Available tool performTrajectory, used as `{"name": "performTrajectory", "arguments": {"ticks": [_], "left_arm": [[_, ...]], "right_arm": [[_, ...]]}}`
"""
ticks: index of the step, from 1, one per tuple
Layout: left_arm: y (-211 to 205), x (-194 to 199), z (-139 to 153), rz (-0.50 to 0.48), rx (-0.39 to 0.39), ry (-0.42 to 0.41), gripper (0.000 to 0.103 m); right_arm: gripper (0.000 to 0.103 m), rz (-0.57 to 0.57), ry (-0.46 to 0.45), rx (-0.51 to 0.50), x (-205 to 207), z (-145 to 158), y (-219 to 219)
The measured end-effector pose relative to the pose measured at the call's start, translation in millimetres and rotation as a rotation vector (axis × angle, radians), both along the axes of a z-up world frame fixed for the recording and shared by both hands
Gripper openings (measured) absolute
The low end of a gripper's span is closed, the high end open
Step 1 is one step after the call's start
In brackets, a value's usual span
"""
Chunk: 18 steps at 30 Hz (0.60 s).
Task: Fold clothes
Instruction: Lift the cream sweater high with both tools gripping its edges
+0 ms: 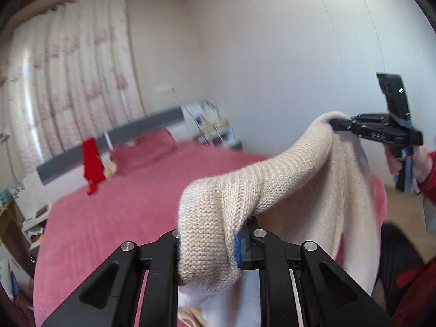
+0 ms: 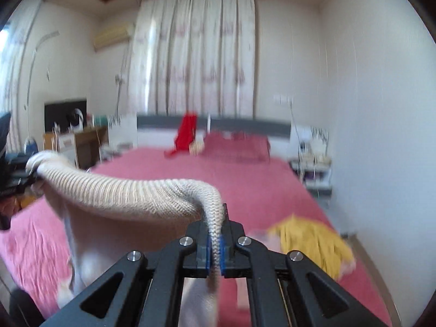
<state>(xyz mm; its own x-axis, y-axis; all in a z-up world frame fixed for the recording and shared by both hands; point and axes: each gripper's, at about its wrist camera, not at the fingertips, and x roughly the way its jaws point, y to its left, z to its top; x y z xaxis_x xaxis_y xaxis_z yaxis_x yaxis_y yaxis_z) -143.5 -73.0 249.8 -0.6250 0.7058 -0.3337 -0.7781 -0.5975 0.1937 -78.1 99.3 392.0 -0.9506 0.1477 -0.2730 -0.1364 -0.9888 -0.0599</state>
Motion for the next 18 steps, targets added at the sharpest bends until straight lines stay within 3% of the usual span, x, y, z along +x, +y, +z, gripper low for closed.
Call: {"name": "performTrajectory", "arguments": {"ticks": [6,11,14,18], "left_arm": [[-39.8,39.6,97.8,0.138,0.044,0.17,0.017],[-63.3,94.5,160.1,0.241,0.049,0.343,0.018],[-72.0,128.5,171.8,0.291,0.008,0.444,0.02],[-83.5,171.7,160.9,0.292,-0.052,0.481,0.021]], "right_arm": [[0.002,0.028,0.253,0.093,3.5,109.3,-34.8],[0.002,0.047,0.406,0.16,38.2,169.4,-66.2],[0.002,0.061,0.447,0.189,62.9,181.5,-78.2],[0.002,0.087,0.449,0.214,92.7,175.1,-87.6]]}}
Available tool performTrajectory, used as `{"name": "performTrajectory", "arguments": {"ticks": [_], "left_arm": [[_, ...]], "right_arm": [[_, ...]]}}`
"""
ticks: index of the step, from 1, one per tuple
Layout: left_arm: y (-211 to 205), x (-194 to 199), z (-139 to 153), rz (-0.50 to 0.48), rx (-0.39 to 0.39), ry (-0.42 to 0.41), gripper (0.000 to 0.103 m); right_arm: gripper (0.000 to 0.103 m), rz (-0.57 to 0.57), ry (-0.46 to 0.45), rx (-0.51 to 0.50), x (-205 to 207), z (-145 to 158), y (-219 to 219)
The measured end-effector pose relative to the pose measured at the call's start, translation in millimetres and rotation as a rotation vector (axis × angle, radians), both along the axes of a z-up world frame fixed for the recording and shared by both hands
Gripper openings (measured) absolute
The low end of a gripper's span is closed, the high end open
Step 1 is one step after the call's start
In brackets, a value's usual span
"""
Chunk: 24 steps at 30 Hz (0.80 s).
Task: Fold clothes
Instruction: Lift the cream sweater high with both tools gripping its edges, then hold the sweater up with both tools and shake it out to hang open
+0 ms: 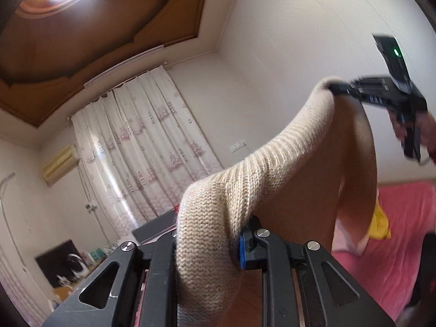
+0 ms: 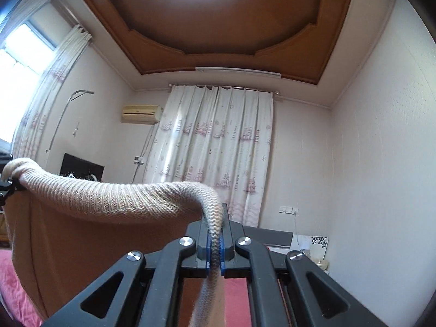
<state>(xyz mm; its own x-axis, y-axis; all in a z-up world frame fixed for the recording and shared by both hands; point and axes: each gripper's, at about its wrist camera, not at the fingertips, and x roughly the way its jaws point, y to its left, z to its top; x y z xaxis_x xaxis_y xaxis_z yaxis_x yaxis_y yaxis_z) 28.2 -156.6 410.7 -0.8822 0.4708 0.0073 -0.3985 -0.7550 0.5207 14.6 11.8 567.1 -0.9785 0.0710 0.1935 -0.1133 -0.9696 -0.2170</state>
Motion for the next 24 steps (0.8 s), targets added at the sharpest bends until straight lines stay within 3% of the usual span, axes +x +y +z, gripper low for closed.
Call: {"name": "performTrajectory", "arguments": {"ticks": [2,6,8,11,14,16,19,21,24], "left_arm": [[-3.1,15.8,-14.0,-0.006,-0.041,0.006,0.021],[-9.8,30.8,-74.5,-0.071,-0.125,-0.122,0.021],[-14.9,28.4,-109.8,-0.083,-0.125,-0.211,0.021],[-24.7,14.0,-179.2,-0.126,-0.099,-0.419,0.021],[-37.7,-3.2,-241.3,-0.171,-0.013,-0.65,0.019],[-46.2,-9.3,-275.3,-0.183,0.054,-0.758,0.018],[-60.9,-24.2,-298.4,-0.184,0.194,-0.858,0.018],[-67.5,-34.6,-308.7,-0.189,0.276,-0.902,0.018],[-43.7,-42.0,-330.8,-0.224,0.177,-0.948,0.018]], "right_arm": [[0.002,0.02,-0.016,-0.012,12.9,-6.8,2.2],[0.002,0.084,-0.122,-0.084,25.6,-37.0,14.4],[0.003,0.102,-0.222,-0.113,17.3,-71.4,18.1],[0.003,0.113,-0.368,-0.19,6.0,-125.4,25.7],[0.003,0.119,-0.512,-0.279,-5.0,-180.4,34.0],[0.003,0.12,-0.583,-0.334,-15.5,-208.0,42.3],[0.003,0.13,-0.647,-0.393,-20.8,-231.7,56.5],[0.003,0.136,-0.668,-0.382,-22.1,-240.2,56.9],[0.003,0.126,-0.681,-0.331,-23.9,-247.9,50.0]]}}
